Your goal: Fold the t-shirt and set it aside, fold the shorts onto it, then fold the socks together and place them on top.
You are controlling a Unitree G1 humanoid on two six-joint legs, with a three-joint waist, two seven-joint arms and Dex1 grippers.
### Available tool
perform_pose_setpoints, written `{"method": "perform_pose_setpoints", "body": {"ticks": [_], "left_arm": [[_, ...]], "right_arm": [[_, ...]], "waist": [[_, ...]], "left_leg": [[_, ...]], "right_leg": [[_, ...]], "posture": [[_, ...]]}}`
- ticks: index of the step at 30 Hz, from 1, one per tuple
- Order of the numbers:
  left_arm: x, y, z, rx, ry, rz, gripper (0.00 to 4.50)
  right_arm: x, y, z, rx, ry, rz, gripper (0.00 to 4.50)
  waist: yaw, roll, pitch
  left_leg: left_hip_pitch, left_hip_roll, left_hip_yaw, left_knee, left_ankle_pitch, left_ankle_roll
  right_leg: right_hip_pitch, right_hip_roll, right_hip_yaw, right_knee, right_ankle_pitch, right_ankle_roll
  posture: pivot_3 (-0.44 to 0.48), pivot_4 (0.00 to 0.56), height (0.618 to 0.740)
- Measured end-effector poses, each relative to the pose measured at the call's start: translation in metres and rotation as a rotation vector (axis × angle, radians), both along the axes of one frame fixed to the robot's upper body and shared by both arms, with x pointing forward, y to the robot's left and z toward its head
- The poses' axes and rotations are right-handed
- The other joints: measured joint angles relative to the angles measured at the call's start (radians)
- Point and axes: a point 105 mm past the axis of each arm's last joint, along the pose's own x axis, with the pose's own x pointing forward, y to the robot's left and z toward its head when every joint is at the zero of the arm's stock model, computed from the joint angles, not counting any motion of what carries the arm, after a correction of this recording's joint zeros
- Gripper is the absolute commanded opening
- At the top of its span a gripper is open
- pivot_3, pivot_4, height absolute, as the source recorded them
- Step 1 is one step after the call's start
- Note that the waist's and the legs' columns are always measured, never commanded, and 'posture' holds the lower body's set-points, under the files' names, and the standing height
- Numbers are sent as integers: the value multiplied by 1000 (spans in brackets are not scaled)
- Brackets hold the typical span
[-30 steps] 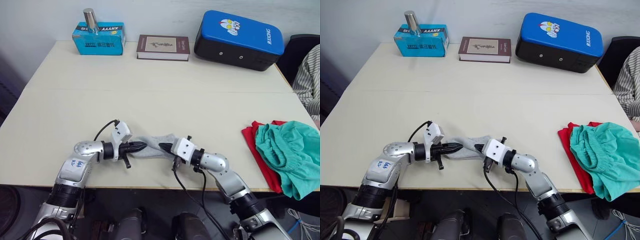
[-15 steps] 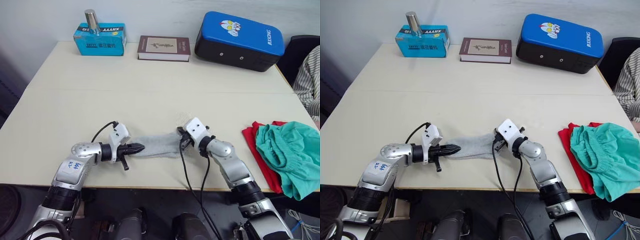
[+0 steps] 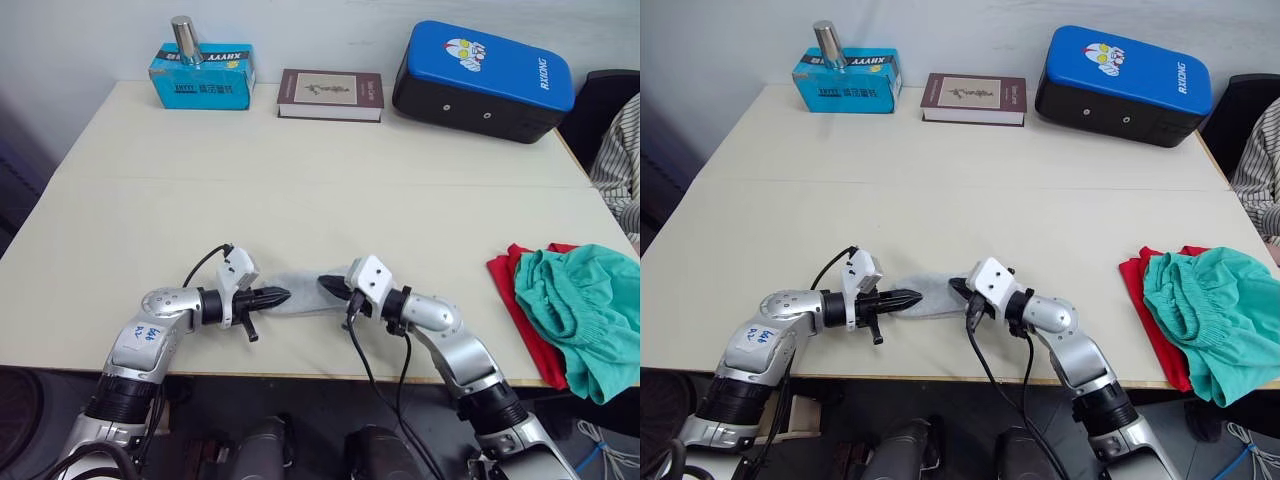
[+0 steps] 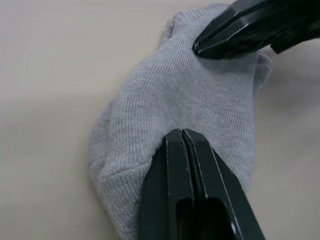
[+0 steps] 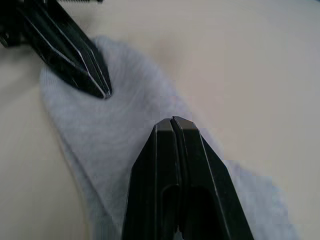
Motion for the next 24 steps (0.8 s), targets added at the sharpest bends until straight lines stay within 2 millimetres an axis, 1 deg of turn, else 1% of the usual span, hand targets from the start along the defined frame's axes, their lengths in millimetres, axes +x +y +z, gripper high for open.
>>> {"method": "perform_pose_setpoints", "body": {"ticks": [6, 8, 9, 11, 12, 14, 15, 16, 17, 18, 19, 20, 22, 23, 24], "left_arm": [[-2, 2, -1, -11, -26, -1, 30], [-2, 4, 0, -55, -53, -2, 30], [-4, 4, 1, -102, -73, -4, 30], [-7, 6, 8, -202, -88, 2, 413], [-6, 13, 16, -250, -87, 21, 641], [-3, 37, 36, -312, -70, 92, 1234], [-2, 47, 43, -324, -49, 127, 1538], [0, 60, 46, -319, 41, 183, 1876], [0, 78, 44, -271, 175, 272, 2189], [-1, 90, 40, -232, 274, 340, 2530], [-3, 97, 40, -228, 328, 384, 2835], [-4, 99, 39, -249, 380, 402, 3179], [-7, 95, 35, -272, 496, 402, 3765], [-8, 87, 35, -269, 555, 378, 4064], [-9, 78, 36, -264, 603, 350, 4064]], "right_arm": [[1, -37, -2, 36, -48, -63, 0], [-1, -40, 1, 84, -32, -48, 0], [-4, -39, 5, 118, -19, -28, 0], [-9, -28, 17, 168, -3, 33, 0], [-11, -16, 23, 172, 0, 77, 0], [-11, 3, 32, 145, -4, 147, 0], [-10, 6, 33, 130, -6, 157, 0], [-9, 9, 30, 99, -2, 161, 0], [-7, 11, 25, 59, 5, 164, 0], [-5, 11, 17, 23, 13, 161, 0], [-4, 8, 9, -14, 25, 153, 0], [-2, 6, 1, -42, 34, 144, 0], [1, 8, 4, -71, 4, 155, 0], [2, 7, 4, -86, 0, 156, 0], [2, 7, 3, -93, 1, 158, 0]], "waist": [[0, 0, 0], [-1, 0, 0], [-4, 1, 1], [-8, 0, 2], [-12, -1, 2], [-16, -1, 3], [-14, -1, 3], [-13, -2, 3], [-12, -2, 3], [-10, -2, 3], [-5, -2, 3], [1, -2, 4], [3, -4, 5], [4, -7, 6], [3, -9, 5]], "left_leg": [[0, 0, 0, 0, 0, 0], [0, 0, 0, 0, 0, 0], [0, 0, 0, 0, 0, 0], [-1, 1, 0, -1, 0, 0], [-1, 2, 0, -1, 0, -1], [0, 3, -1, -1, 1, -2], [0, 3, -1, -1, 1, -3], [0, 2, -2, -1, 1, -2], [0, 2, -2, -1, 1, -2], [0, 1, -3, -2, 1, -2], [0, 0, -2, -2, 0, 0], [-1, -1, -3, -1, 0, 0], [-1, -2, -3, -1, 0, 0], [-1, -2, -4, -1, 0, 0], [-1, -2, -5, -1, 1, -1]], "right_leg": [[1, 0, 0, -1, 0, 0], [0, 0, 0, 0, 0, 0], [-1, 0, 0, 0, 0, 0], [-1, 1, 0, 0, 0, 0], [-2, 2, 0, 0, 0, 0], [-2, 2, -1, 1, 0, 0], [-2, 2, -1, 1, 0, 0], [-2, 2, -1, 2, 0, 0], [-2, 2, -1, 2, 0, 0], [-2, 1, 0, 2, 0, 0], [-2, 0, 0, 1, 0, 0], [-1, -1, 0, 1, 0, 0], [-1, -1, 1, 0, 0, 1], [0, -1, 1, 0, 0, 1], [0, 0, 1, 0, 0, 1]], "posture": [[0, 150, 740], [0, 150, 740], [0, 150, 740], [0, 150, 740], [0, 150, 740], [0, 150, 740], [0, 150, 740], [0, 150, 740], [0, 150, 740], [0, 150, 740], [0, 150, 740], [0, 150, 740], [0, 150, 740], [0, 150, 740], [0, 150, 740]]}}
